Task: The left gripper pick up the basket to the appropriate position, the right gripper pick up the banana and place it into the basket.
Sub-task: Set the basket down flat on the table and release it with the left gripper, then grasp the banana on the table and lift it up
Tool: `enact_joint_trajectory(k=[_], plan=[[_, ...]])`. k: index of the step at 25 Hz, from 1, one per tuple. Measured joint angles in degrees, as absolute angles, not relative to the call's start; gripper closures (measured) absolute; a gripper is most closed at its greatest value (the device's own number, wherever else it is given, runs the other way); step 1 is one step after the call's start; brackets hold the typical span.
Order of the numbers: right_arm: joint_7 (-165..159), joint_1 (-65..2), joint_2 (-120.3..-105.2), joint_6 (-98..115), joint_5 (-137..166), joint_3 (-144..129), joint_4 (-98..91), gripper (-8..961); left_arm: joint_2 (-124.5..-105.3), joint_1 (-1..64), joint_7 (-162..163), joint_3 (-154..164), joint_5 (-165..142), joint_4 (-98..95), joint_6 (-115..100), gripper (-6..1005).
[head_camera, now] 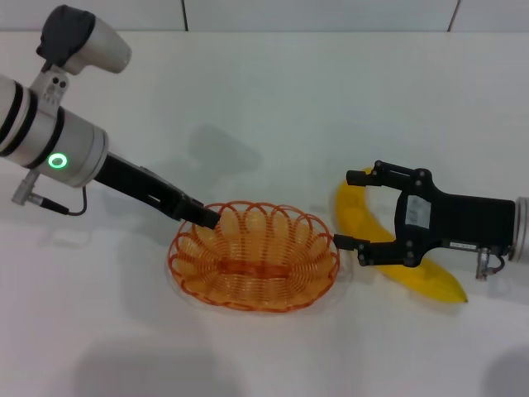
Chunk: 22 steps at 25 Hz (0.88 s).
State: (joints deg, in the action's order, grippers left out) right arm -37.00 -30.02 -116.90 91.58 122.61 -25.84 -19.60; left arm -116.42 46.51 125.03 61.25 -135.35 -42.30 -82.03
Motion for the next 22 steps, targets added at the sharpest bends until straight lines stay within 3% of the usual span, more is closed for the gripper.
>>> enact_joint_trajectory(k=[2,4,10,17,22], plan=[[-37.0,-29.87,-116.86,91.67,122.61,-25.76,-19.6,77,-116.43,45.36,125.33,61.16,-134.95,-44.66,-83.5,758],[-37.0,-29.57,-116.78,91.95,122.6,-25.11,-19.66,77,-116.45,42.7,125.44,60.88,-134.23,-48.9,-85.79,523],[-36.97,-27.86,-116.72,92.3,122.55,-22.1,-20.11,76,-116.21,26.68,117.26,60.63,-126.6,-67.48,-92.39,294],[-37.04,-25.56,-116.63,92.26,122.51,-17.69,-20.66,76,-116.25,10.69,85.92,59.18,-115.67,-68.31,-93.52,168],[-37.86,-24.8,-116.63,92.64,122.51,-16.71,-21.03,76,-115.92,8.06,69.51,49.87,-108.69,-54.96,-93.6,96]])
